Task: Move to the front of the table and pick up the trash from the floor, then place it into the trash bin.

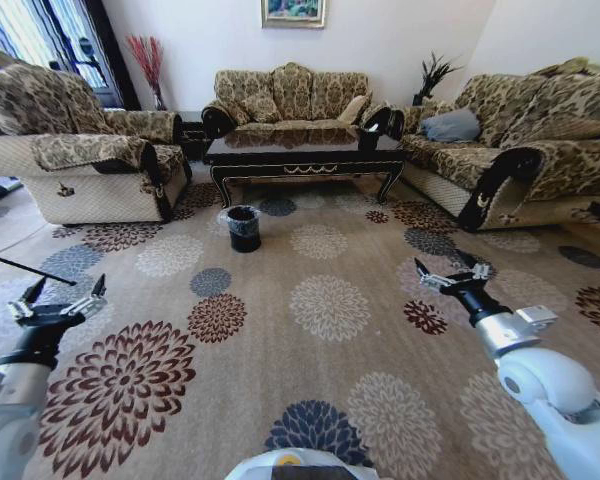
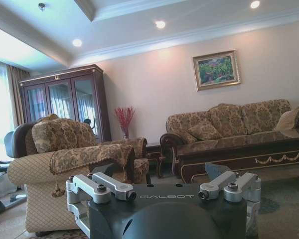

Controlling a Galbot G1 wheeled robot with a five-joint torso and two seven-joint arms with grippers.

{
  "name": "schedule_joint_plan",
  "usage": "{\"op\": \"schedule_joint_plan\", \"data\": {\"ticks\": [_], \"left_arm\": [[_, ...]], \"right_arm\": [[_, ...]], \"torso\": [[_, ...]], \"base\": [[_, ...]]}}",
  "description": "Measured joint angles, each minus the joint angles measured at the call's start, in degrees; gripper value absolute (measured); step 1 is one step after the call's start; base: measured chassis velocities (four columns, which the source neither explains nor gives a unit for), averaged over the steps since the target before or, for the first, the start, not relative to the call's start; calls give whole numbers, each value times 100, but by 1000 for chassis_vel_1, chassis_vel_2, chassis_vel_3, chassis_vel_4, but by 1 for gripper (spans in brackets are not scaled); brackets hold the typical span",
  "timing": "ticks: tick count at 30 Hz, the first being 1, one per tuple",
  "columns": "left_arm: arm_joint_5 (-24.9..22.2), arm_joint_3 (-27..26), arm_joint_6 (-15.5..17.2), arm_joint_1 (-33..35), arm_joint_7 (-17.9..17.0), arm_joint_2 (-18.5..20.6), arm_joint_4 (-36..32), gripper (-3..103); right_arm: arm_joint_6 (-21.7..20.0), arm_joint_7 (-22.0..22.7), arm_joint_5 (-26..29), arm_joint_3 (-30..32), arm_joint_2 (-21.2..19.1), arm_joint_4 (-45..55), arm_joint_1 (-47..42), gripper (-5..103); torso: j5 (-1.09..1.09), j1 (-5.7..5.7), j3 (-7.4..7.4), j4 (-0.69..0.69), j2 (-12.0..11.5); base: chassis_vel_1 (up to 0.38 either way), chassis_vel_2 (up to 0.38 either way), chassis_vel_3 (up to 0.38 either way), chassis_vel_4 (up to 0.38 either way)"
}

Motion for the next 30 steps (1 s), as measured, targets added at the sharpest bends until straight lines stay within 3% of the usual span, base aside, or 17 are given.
{"op": "schedule_joint_plan", "data": {"ticks": [9, 18, 23, 26, 30], "left_arm": [[-76, -103, -17, -57, 49, 88, 180, 100], [34, 154, -33, -10, 48, -9, 33, 100], [106, 281, -44, 14, 41, -44, -32, 100], [142, 331, -61, 56, 37, -49, -62, 100], [151, 374, -63, 68, 37, -52, -97, 100]], "right_arm": [[39, 18, 85, 148, -3, 24, -127, 100], [117, 140, 121, 113, 10, -7, -160, 100], [406, 433, 350, -19, 39, 64, -270, 100], [1096, 83, 29, -72, 68, -48, -384, 100], [1220, 19, 1, -94, 71, -68, -435, 100]], "torso": [[0, 64, 152, 1, 219], [0, 115, 291, 1, 406], [1, 155, 356, 0, 510], [1, 192, 427, 0, 619], [1, 220, 475, 0, 697]], "base": [[0, 0, 0, 0], [0, 0, 0, 0], [0, 0, 0, 0], [0, 0, 0, 0], [0, 0, 0, 0]]}}
